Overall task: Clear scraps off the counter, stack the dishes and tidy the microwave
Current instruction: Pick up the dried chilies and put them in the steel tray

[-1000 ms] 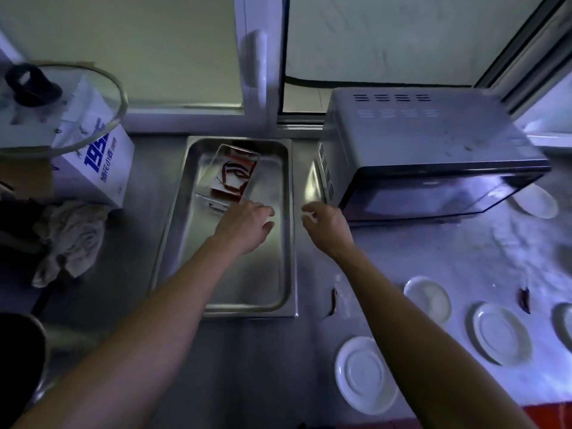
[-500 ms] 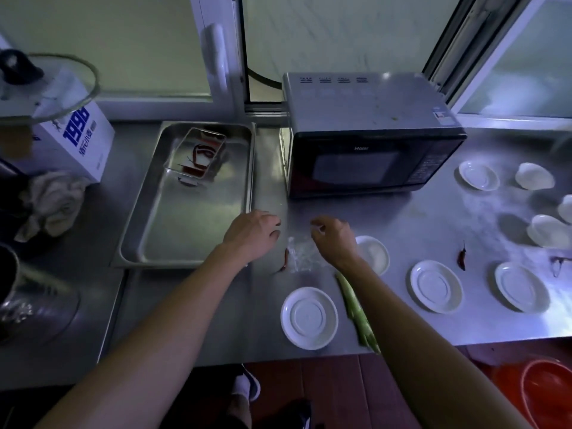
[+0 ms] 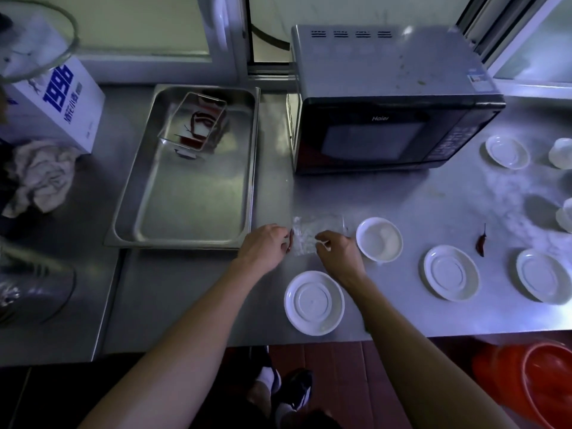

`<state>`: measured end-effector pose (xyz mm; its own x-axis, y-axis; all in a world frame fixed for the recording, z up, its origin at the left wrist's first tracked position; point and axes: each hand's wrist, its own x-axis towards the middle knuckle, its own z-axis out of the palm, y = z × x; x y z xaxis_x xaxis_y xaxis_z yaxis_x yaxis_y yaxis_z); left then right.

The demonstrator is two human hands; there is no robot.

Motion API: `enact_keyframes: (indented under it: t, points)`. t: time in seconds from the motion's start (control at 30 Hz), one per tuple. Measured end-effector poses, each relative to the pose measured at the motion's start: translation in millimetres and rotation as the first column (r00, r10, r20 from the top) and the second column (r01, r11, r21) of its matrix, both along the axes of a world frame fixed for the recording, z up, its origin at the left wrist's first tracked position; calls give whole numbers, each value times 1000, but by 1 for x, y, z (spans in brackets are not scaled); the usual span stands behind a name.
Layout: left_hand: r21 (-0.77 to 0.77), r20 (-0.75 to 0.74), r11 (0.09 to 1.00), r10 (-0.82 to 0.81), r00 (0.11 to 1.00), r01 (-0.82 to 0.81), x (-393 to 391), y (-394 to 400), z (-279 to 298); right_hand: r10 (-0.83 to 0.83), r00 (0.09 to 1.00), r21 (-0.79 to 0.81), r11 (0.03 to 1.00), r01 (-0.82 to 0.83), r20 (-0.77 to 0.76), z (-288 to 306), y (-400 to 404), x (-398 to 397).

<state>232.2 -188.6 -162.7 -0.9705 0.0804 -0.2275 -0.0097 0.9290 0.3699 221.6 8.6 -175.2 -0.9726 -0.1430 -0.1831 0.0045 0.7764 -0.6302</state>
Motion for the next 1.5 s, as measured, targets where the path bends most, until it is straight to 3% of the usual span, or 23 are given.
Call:
enact_keyframes:
  t: [0.27, 0.67, 1.17, 1.5]
  points:
    - [-67, 43, 998, 8, 999, -5, 0, 6, -31, 24, 1000, -14, 1000, -24, -5, -11, 4, -12]
    - [-63, -80, 971, 227, 971, -232, 13, 44, -61, 83, 994, -70, 994, -88, -68, -28, 25, -24]
    - [-115, -68, 946, 299, 952, -305, 6, 51, -61, 72, 989, -123, 988, -88, -129, -36, 41, -23]
    - [-61, -147, 929, 352, 924, -364, 26, 39, -28, 117, 979, -150, 978, -143, -170, -16, 40, -23]
